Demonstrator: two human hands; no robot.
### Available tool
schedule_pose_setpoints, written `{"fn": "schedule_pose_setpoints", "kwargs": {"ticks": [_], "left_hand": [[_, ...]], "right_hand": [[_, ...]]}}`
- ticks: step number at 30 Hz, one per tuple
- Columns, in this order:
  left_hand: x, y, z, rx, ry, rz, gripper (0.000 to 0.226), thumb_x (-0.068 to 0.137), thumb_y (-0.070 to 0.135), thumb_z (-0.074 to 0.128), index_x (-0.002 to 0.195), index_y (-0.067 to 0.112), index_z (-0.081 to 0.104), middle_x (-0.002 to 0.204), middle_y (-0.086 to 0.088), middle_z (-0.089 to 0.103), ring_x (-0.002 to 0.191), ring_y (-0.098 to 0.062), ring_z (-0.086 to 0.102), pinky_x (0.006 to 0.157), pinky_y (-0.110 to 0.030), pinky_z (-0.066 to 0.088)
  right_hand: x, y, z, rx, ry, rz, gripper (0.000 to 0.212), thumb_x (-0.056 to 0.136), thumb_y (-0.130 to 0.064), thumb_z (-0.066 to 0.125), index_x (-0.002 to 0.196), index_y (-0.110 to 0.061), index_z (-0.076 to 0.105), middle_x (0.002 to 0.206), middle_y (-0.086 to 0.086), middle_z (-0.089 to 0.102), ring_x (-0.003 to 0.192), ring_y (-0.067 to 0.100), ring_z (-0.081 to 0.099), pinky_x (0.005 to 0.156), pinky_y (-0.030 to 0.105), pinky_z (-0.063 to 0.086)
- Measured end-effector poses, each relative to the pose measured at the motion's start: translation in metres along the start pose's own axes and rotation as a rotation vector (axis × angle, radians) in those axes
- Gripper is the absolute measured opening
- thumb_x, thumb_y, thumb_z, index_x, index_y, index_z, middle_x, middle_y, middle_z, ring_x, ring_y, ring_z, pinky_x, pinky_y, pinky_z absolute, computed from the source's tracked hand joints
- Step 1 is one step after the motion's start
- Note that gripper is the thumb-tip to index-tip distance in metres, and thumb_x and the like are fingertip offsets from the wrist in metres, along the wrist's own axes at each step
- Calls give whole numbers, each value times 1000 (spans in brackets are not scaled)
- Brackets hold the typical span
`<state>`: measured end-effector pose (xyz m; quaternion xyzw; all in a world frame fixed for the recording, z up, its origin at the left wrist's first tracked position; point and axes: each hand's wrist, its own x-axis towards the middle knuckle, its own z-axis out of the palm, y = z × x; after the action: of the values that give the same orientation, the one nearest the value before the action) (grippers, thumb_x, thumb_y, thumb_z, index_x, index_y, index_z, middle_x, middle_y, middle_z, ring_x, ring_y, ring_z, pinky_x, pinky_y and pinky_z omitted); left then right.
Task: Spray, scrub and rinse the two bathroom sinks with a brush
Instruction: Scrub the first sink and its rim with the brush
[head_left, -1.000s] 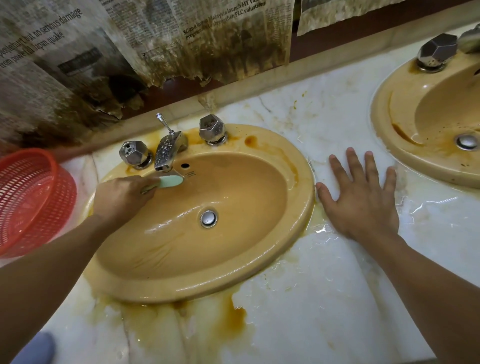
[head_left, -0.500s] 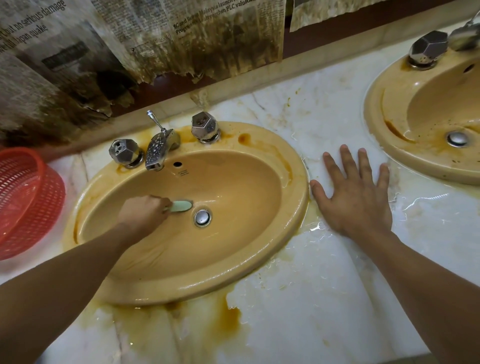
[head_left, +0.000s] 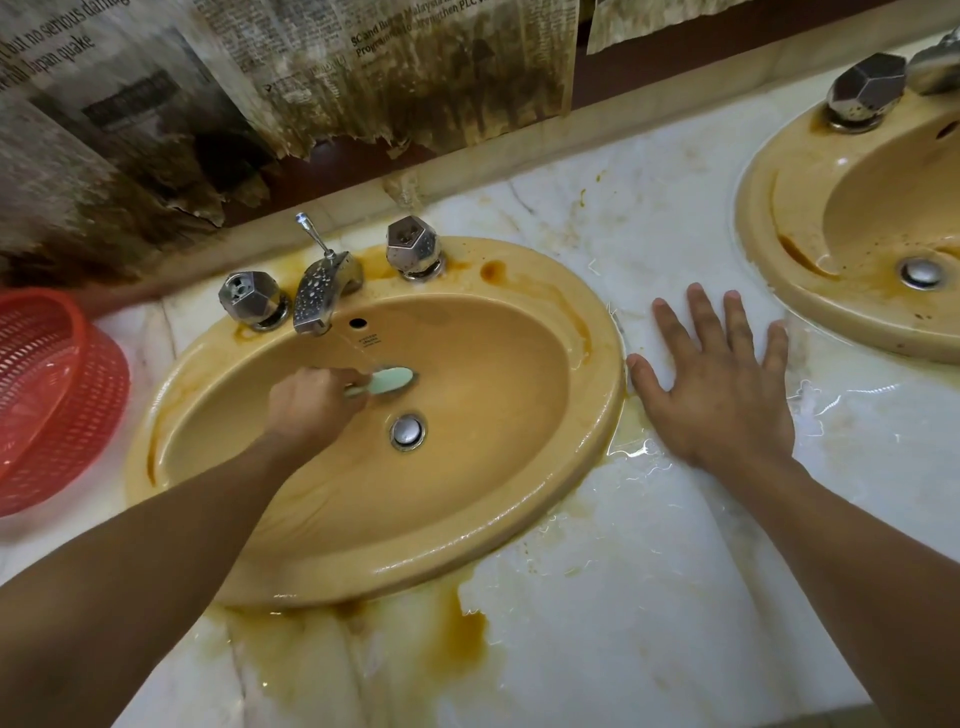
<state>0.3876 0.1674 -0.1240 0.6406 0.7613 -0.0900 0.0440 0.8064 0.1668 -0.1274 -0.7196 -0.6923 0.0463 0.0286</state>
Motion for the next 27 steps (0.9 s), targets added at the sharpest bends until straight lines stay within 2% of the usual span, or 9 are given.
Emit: {"fn": "schedule_pose_setpoints", "kwargs": {"ticks": [4,6,10,14,16,18,21,24,27], "left_hand": [[-19,-15,8,-24,-250,-35,34,95,49,65,127,37,68,127,-7,63,112,-28,60,85,-37,50],[-21,-33,-13,121,-279,-15,31,95,46,66,123,35,69,120,-1,66,106,-23,61,81,-35,52],[-32,-53,-54,592,-237,74,15,96,28,58,107,28,68,97,3,68,85,-19,68,67,-32,55],[-47,-58,-62,546,-566,31,15,86,35,70,101,32,67,105,7,67,87,-14,64,72,-28,55],[-40,-62,-79,638,-445,31,15,91,35,63,105,31,67,102,6,67,85,-16,67,71,-31,58],[-31,-66,-95,708,-208,68,18,98,34,55,109,30,68,93,5,66,79,-20,67,65,-33,58],[-23,-61,-100,770,-3,291,28,102,31,51,128,27,62,88,3,63,65,-23,64,48,-32,44],[-18,-52,-97,800,20,397,40,102,22,52,142,22,54,97,2,65,66,-24,67,47,-33,39],[-21,-34,-93,944,-173,450,30,104,19,47,128,26,61,107,8,69,87,-18,71,62,-31,54]], "right_hand": [[0,1,0,-2,-2,-7,76,95,-72,2,163,-38,6,172,-4,-1,158,24,-8,125,57,-2],[0,1,-1,2,1,-10,76,95,-73,2,163,-37,7,172,-4,-1,158,24,-8,125,58,-1],[0,2,0,15,4,-10,76,96,-72,4,163,-37,8,172,-3,0,158,25,-6,124,58,-1],[0,3,1,16,8,-10,75,97,-72,5,163,-37,8,172,-3,0,158,26,-7,124,59,-1],[1,3,2,17,8,-12,74,97,-72,5,163,-37,8,172,-3,0,158,26,-7,124,59,-1],[0,2,2,18,10,-13,74,97,-72,5,163,-36,9,172,-2,1,158,26,-6,124,60,-1],[1,3,2,14,11,-12,75,97,-72,5,163,-36,9,172,-2,1,158,27,-6,124,60,0],[0,2,2,20,16,-16,75,97,-71,5,163,-36,10,172,-2,2,158,27,-5,123,61,0],[0,2,3,20,21,-19,75,97,-71,6,163,-36,11,172,-1,4,158,28,-3,123,61,1]]}}
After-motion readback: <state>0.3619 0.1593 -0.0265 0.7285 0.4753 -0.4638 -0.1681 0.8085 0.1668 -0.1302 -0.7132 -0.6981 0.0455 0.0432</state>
